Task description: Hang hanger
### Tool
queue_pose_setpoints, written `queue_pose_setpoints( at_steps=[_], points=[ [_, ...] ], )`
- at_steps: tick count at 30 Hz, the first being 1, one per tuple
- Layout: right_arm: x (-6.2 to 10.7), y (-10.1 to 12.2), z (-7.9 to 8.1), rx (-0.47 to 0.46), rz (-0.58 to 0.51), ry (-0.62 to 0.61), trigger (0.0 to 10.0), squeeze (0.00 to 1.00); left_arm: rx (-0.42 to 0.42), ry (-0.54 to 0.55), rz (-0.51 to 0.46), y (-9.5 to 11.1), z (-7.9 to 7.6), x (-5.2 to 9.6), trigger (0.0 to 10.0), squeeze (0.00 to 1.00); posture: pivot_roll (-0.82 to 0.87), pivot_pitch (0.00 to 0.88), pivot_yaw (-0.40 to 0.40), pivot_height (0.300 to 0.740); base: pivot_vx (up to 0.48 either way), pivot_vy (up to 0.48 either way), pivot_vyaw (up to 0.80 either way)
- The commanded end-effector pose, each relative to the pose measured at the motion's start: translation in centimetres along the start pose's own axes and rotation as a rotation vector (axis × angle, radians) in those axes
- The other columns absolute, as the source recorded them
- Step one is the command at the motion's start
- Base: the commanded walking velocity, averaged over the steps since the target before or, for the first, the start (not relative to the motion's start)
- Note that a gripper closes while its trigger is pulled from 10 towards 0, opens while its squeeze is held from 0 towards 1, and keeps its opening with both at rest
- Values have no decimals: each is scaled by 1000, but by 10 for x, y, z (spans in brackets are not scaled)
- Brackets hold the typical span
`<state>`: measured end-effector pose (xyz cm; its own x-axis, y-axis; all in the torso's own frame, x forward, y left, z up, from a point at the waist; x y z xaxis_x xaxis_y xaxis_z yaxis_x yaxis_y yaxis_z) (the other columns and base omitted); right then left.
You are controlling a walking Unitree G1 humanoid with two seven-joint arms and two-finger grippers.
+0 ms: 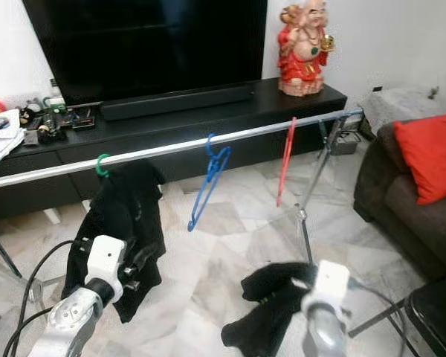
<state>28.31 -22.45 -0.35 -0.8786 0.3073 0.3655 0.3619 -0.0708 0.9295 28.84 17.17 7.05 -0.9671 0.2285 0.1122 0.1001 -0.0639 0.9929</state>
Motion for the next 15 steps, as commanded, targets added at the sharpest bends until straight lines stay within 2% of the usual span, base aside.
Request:
queue_pose_setpoints(
  at_steps=[1,8,11,15],
  points=[
    [2,-2,-3,-9,-9,-22,10000,0,-1,-9,-27,6,-1,1,10000,0,103,0,15,740,0,0,0],
    [11,-27,-9,1,75,-39,10000,0,19,-23,-24,-1,-12,4,10000,0,91,0,16,740,0,0,0],
    [18,-45,-17,29,152,-53,10000,0,7,-18,-6,-5,-10,5,10000,0,99,0,17,740,0,0,0],
    [21,-52,-24,48,181,-66,10000,0,-57,14,-1,-5,3,5,10000,0,98,0,19,740,0,0,0]
  ],
)
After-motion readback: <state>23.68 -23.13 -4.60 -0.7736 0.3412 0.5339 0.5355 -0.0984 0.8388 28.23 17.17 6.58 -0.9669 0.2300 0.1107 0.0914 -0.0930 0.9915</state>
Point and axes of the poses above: a point about 5 cm out from each wrist's last joint towards the gripper, its own x axis pointing back from the gripper into the wrist, its own y axis along the axis of the wrist's last joint, z = x × y, the point moved 1 cm from there along -x, pointing out of the wrist towards the gripper, and after that the axes turned 3 degrees about x, right-handed, at the moved point
